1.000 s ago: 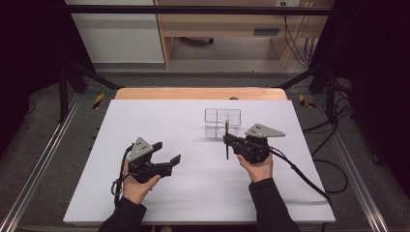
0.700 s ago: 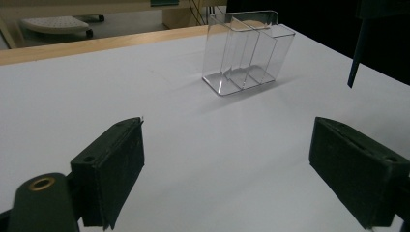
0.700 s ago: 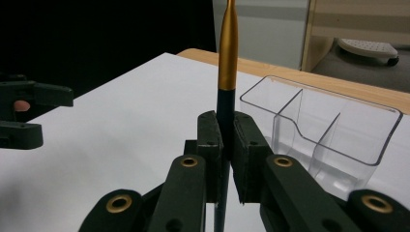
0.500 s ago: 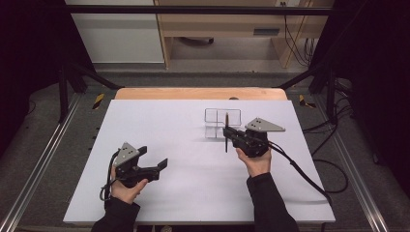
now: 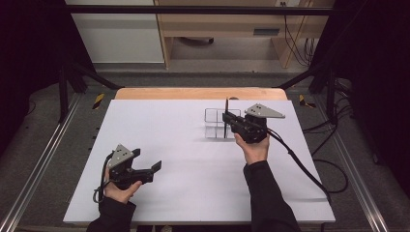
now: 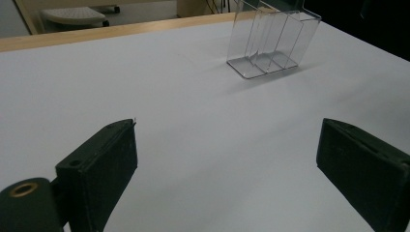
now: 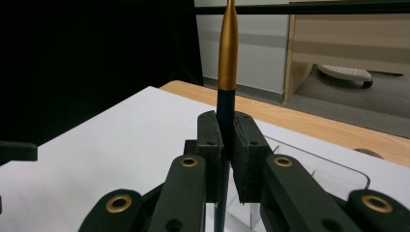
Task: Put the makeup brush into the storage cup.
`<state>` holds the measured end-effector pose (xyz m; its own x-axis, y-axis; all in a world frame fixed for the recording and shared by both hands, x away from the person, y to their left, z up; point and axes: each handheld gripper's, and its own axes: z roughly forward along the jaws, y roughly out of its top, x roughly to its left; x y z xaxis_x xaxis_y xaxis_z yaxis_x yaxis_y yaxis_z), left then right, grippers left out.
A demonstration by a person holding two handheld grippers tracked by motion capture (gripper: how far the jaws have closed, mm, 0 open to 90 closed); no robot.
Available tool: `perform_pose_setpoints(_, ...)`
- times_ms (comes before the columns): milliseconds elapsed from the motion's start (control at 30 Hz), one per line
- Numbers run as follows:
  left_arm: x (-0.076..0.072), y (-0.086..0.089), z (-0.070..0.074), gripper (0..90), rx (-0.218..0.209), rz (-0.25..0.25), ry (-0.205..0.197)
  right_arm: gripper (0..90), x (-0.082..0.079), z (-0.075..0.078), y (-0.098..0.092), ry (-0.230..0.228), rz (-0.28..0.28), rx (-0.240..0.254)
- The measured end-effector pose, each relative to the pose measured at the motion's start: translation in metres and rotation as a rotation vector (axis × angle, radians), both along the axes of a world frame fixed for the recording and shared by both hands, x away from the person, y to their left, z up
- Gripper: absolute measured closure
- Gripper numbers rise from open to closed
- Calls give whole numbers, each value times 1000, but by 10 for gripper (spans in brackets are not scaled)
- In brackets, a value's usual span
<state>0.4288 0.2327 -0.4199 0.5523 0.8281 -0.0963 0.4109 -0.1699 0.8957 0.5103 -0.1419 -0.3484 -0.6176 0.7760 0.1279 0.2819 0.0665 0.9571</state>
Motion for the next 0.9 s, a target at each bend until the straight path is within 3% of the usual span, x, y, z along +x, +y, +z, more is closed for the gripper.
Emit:
perform_pose_setpoints(300,1,2,-1,64,2,7,7,836,16,4,10,-4,-22,-3)
perform_pose_setpoints(900,1,4,1,63,-4,6,6,835,43,-3,22,6,-63,11)
